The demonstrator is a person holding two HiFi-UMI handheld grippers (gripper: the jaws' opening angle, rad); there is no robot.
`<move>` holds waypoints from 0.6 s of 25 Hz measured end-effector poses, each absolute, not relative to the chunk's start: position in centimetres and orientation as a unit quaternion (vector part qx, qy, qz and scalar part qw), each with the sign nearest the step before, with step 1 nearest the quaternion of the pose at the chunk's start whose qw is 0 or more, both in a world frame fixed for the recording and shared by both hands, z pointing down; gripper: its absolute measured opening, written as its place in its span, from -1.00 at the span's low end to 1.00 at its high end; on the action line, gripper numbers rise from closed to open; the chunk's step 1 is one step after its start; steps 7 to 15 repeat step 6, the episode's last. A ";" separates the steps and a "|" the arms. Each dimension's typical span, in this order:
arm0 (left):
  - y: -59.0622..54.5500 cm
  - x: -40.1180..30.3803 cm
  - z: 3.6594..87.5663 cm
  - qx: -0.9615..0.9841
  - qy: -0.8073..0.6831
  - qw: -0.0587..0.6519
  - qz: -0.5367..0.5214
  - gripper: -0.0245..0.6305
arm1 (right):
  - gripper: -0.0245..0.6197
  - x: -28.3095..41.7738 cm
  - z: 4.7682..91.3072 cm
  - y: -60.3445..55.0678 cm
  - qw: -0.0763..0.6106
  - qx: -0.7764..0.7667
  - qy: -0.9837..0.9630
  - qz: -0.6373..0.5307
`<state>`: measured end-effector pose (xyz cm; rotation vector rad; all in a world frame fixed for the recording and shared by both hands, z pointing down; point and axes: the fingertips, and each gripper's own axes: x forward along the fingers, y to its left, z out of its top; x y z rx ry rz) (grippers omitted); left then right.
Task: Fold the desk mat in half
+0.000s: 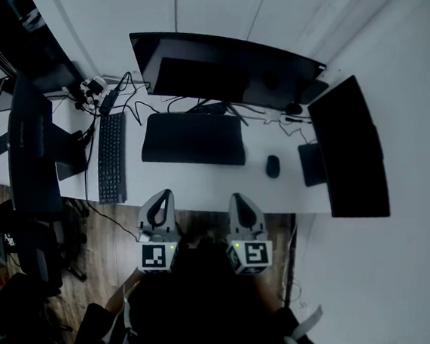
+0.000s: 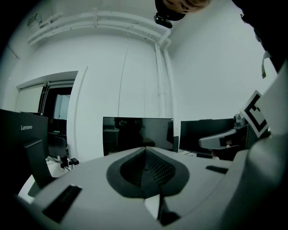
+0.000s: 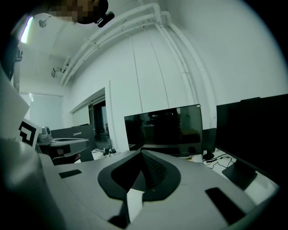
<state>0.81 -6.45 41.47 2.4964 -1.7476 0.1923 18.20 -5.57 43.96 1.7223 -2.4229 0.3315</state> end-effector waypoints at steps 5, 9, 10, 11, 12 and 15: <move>-6.8 0.7 41.3 0.817 -0.572 0.045 0.058 -0.90 | -0.90 17.9 43.5 -6.1 0.072 0.574 -0.807 0.119; -6.9 0.6 41.3 0.817 -0.572 0.043 0.057 -0.90 | -0.90 17.8 43.5 -6.2 0.073 0.572 -0.809 0.115; -6.9 0.6 41.3 0.817 -0.572 0.043 0.057 -0.90 | -0.90 17.8 43.5 -6.2 0.073 0.572 -0.809 0.115; -6.9 0.6 41.3 0.817 -0.572 0.043 0.057 -0.90 | -0.90 17.8 43.5 -6.2 0.073 0.572 -0.809 0.115; -6.9 0.6 41.3 0.817 -0.572 0.043 0.057 -0.90 | -0.90 17.8 43.5 -6.2 0.073 0.572 -0.809 0.115; -6.9 0.6 41.3 0.817 -0.572 0.043 0.057 -0.90 | -0.90 17.8 43.5 -6.2 0.073 0.572 -0.809 0.115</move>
